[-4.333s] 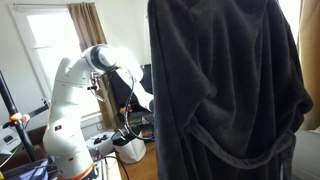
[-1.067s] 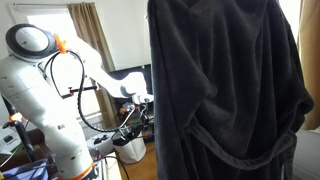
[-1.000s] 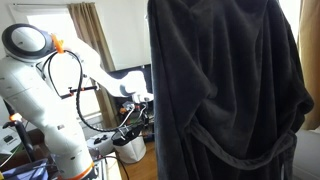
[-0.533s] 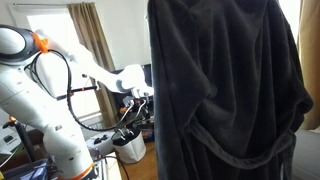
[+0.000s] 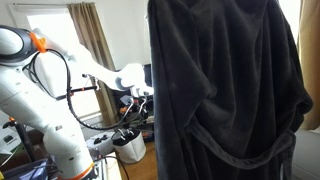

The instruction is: Put the coat hanger on the top rack

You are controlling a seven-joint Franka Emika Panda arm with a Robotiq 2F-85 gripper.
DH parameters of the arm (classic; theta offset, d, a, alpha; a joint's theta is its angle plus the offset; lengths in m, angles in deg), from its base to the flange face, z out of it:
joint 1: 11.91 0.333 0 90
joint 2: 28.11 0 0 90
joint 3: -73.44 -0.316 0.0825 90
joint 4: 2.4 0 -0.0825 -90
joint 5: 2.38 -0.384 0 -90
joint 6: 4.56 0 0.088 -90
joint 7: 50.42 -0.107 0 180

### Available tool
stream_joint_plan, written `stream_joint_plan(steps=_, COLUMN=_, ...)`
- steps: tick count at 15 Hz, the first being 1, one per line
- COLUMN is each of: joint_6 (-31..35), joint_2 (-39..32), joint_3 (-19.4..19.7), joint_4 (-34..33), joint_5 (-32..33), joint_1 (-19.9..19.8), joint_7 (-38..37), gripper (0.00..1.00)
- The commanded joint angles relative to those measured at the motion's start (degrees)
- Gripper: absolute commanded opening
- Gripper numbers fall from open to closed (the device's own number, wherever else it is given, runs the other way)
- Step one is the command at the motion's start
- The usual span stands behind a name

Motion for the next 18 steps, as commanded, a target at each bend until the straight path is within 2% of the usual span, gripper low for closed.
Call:
stream_joint_plan(steps=1, joint_6=-7.8, joint_2=3.3, joint_3=-0.6, joint_4=-1.0, joint_5=-2.1, joint_1=1.1, joint_7=4.5, gripper=0.02)
stream_joint_plan(steps=5, joint_6=-12.9, joint_2=9.4, joint_3=-2.3, joint_4=-1.5, joint_5=-1.0, joint_1=0.4, joint_7=1.9, gripper=0.02)
stream_joint_plan(steps=10, joint_6=-22.2, joint_2=17.9, joint_3=-2.1, joint_4=-3.8, joint_5=-1.7, joint_1=0.0, joint_7=1.3, gripper=0.02)
stream_joint_plan(steps=12, joint_6=-23.7, joint_2=21.3, joint_3=-2.3, joint_4=-4.5, joint_5=-1.2, joint_1=-0.7, joint_7=0.8, gripper=0.02)
stream_joint_plan(steps=15, joint_6=-18.1, joint_2=23.0, joint_3=-3.8, joint_4=-5.0, joint_5=0.0, joint_1=-3.3, joint_7=-2.6, gripper=0.02)
stream_joint_plan(steps=18, joint_6=-9.2, joint_2=22.3, joint_3=-5.3, joint_4=-4.6, joint_5=2.5, joint_1=-6.0, joint_7=-4.2, gripper=0.02)
